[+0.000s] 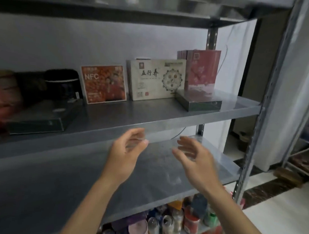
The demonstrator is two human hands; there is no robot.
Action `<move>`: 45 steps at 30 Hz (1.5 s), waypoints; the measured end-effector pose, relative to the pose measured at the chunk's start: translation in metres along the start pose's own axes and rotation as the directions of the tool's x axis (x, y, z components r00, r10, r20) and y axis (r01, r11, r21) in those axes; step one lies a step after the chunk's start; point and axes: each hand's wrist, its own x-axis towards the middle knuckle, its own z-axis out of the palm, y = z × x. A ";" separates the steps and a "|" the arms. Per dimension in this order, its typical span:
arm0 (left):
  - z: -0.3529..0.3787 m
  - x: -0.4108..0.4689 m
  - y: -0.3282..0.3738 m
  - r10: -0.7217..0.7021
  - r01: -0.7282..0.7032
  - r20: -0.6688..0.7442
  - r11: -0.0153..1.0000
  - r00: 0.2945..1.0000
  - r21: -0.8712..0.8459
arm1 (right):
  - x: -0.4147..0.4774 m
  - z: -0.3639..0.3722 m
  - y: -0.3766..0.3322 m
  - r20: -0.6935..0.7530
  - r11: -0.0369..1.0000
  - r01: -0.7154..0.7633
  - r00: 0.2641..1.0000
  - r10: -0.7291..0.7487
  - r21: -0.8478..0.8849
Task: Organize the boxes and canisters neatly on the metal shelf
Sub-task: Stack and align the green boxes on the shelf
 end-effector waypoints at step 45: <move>-0.058 0.107 0.003 -0.132 0.108 0.060 0.946 0.989 0.305 | 0.170 0.029 -0.042 0.062 0.943 -0.305 0.952 0.300 0.132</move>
